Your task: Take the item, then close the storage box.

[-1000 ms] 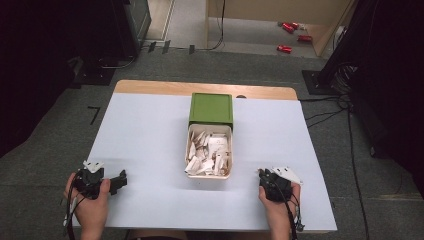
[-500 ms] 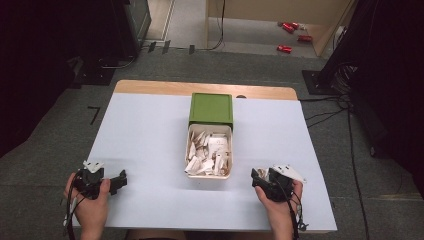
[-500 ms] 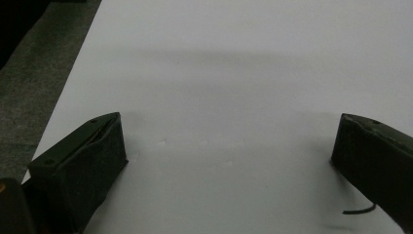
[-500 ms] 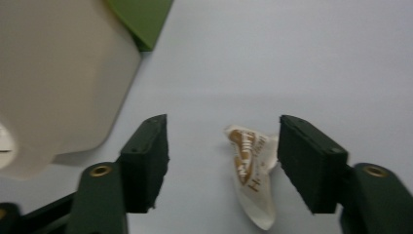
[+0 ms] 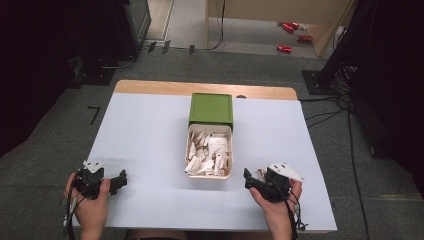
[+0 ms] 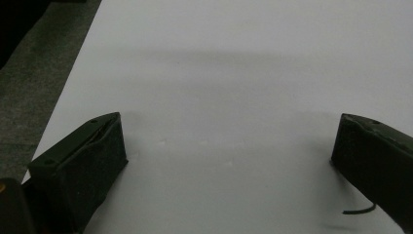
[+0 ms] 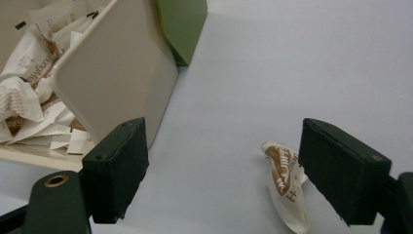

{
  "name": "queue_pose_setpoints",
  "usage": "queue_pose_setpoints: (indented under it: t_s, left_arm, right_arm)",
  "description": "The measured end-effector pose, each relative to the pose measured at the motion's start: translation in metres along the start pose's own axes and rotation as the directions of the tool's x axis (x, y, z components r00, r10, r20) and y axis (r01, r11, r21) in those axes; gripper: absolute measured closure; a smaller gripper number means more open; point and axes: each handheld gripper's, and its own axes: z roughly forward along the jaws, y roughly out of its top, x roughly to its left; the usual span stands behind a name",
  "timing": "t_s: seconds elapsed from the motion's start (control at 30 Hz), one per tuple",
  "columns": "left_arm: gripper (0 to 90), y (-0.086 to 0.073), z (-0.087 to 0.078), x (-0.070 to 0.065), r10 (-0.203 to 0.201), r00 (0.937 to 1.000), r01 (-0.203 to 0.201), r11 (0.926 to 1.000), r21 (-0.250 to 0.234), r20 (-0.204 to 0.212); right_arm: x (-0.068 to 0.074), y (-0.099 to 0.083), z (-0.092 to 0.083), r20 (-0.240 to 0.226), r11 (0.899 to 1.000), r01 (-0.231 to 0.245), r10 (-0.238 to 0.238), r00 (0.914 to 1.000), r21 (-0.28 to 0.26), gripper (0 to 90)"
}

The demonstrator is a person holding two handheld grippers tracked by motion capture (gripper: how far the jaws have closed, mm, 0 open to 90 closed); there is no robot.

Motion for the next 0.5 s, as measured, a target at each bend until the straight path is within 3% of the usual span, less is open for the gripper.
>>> queue_pose_setpoints:
  t_s: [0.5]
  left_arm:
    - [0.0, 0.0, 0.0, 0.0, 0.0, 1.0, 0.0, 1.0, -0.001, 0.0]
  right_arm:
    - [0.027, 0.014, -0.007, -0.012, 0.999, 0.031, -0.032, 0.9994, -0.033, 23.3]
